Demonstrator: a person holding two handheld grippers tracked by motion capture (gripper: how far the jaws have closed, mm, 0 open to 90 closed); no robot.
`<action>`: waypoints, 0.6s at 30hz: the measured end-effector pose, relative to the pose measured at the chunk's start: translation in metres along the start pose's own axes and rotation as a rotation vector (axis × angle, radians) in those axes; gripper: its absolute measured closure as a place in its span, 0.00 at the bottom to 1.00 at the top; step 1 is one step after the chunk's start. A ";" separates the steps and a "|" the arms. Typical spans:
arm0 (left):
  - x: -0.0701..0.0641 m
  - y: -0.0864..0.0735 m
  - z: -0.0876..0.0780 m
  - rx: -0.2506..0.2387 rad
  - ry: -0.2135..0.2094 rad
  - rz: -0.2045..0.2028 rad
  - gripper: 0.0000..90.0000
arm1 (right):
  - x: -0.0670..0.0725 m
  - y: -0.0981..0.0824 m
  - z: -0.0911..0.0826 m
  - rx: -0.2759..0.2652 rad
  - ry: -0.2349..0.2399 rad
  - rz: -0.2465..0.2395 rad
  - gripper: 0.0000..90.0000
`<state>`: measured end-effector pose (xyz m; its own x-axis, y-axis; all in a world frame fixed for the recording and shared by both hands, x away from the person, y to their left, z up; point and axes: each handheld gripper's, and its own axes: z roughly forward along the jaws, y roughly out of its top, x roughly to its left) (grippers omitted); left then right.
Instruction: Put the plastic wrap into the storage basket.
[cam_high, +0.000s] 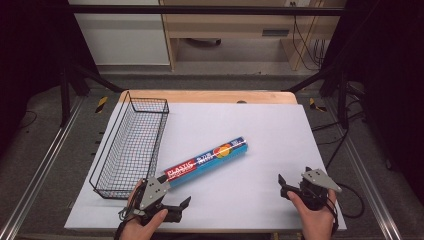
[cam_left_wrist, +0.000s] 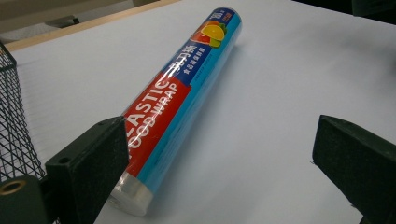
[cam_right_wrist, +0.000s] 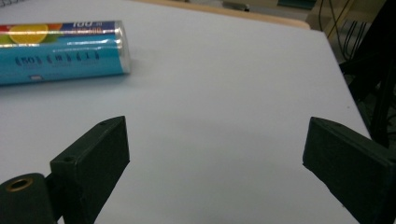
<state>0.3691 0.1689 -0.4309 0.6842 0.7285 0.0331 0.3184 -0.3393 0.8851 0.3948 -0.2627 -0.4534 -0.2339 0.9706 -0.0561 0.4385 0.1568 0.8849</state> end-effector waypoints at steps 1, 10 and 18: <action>0.001 0.002 0.001 0.003 0.001 0.005 0.04 | 0.001 0.000 0.001 0.003 0.011 0.000 0.11; -0.001 0.027 0.013 0.116 -0.040 0.093 0.05 | 0.004 0.001 -0.001 -0.024 0.060 0.000 0.13; -0.005 0.073 0.039 0.303 -0.068 0.259 0.06 | 0.005 0.001 -0.002 -0.032 0.073 -0.005 0.13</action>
<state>0.4143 0.1170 -0.3844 0.8059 0.5584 0.1968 0.3021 -0.6737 0.6745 0.3929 -0.2581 -0.4516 -0.2995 0.9537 -0.0277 0.4098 0.1548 0.8990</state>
